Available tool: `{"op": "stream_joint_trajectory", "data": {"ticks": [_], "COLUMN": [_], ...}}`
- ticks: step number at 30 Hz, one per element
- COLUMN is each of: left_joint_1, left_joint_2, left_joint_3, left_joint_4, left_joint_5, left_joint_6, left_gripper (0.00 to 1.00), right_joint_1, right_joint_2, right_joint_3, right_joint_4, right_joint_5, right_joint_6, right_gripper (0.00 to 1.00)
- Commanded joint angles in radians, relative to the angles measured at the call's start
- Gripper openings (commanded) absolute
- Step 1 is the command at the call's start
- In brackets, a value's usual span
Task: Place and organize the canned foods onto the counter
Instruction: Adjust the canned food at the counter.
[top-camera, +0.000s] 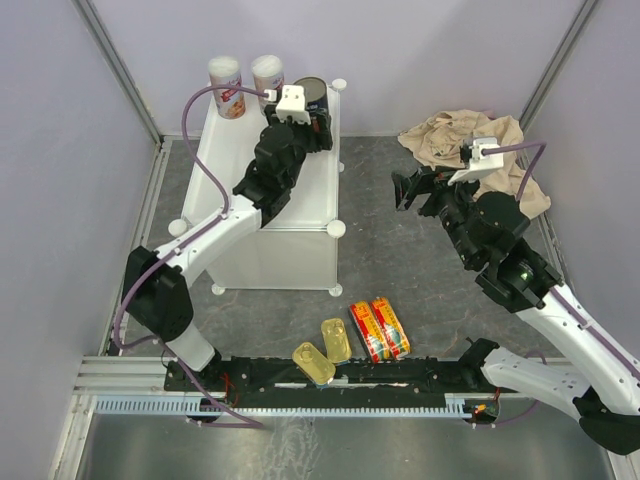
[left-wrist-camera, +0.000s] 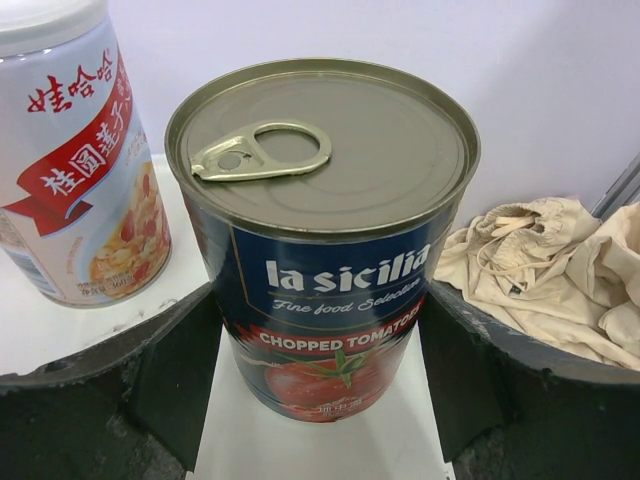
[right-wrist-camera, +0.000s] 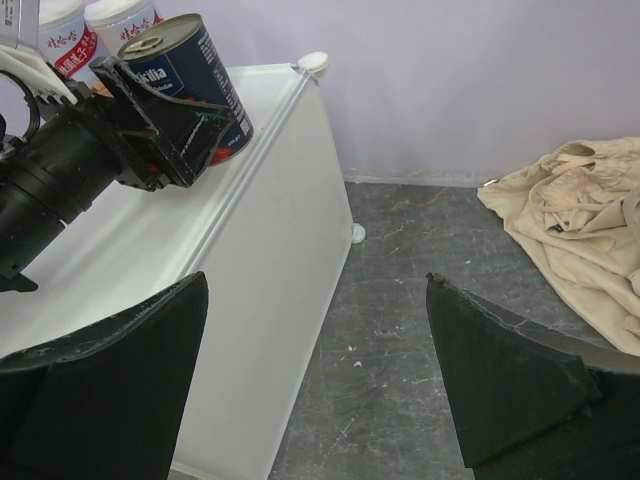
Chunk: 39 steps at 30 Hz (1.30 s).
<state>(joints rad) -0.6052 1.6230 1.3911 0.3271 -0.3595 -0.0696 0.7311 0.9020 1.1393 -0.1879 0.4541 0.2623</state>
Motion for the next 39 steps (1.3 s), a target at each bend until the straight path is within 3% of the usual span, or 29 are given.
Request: {"op": "stream_joint_trajectory", "data": {"ticks": [1, 20, 39], "left_joint_1": [0.011, 0.044, 0.066], "left_joint_2": [0.028, 0.179, 0.237], "left_joint_3": [0.078, 0.251, 0.319], "left_joint_4": [0.039, -0.001, -0.026], "left_joint_5": [0.027, 0.035, 0.091], "left_joint_6": [0.040, 0.022, 0.019], "left_gripper": [0.81, 0.81, 0.81], "right_joint_1": [-0.004, -0.004, -0.003], "right_joint_2": [-0.016, -0.031, 0.001], "right_joint_3": [-0.011, -0.020, -0.018], "right_joint_4": [0.025, 0.018, 0.029], "right_joint_5": [0.016, 0.033, 0.036], "right_joint_6": [-0.003, -0.031, -0.038], "right_gripper": [0.97, 0.97, 0.97]}}
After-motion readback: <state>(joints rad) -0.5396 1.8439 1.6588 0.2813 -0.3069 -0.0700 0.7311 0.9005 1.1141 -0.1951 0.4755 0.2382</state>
